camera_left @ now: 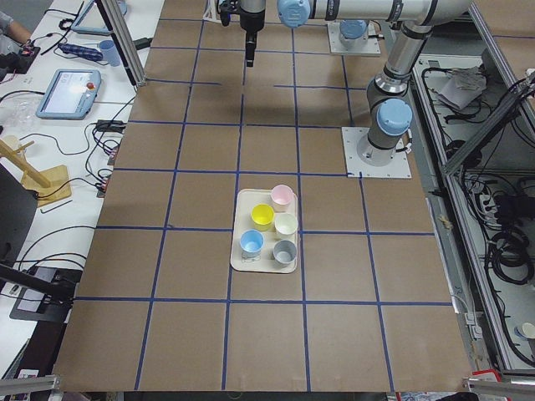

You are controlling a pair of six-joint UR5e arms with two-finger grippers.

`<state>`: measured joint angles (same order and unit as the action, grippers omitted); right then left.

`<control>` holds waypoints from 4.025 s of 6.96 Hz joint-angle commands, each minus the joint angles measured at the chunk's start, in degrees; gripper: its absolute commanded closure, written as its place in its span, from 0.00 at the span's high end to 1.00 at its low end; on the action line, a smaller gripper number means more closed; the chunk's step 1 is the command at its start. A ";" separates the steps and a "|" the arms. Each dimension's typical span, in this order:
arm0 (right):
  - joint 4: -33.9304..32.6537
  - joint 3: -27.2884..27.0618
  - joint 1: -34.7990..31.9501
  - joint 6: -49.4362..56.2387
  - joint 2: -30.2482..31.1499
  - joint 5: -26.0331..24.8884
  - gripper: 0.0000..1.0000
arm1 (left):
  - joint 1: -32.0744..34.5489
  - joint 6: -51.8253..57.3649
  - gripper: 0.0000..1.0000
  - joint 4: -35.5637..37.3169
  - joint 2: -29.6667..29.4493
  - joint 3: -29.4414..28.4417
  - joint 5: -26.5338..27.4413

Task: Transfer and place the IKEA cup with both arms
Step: 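Move the right gripper to the light blue cup on the wire rack, then close the right gripper on the light blue cup's base in the rack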

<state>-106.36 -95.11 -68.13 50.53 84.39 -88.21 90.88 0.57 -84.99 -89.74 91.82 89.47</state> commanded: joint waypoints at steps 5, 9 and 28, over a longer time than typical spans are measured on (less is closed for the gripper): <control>-4.10 9.51 3.53 9.49 -14.86 0.67 1.00 | 0.00 0.04 1.00 0.00 0.00 -0.06 0.00; -6.12 9.24 3.45 11.96 -16.71 0.67 1.00 | 0.00 -0.04 1.00 0.00 0.00 -0.06 0.00; -6.31 8.98 3.18 16.97 -19.79 1.63 1.00 | -0.09 0.04 1.00 0.00 0.00 -0.06 -0.26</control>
<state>-112.65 -86.01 -65.03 67.43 64.73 -86.54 90.86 0.61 -84.99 -89.74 91.76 89.34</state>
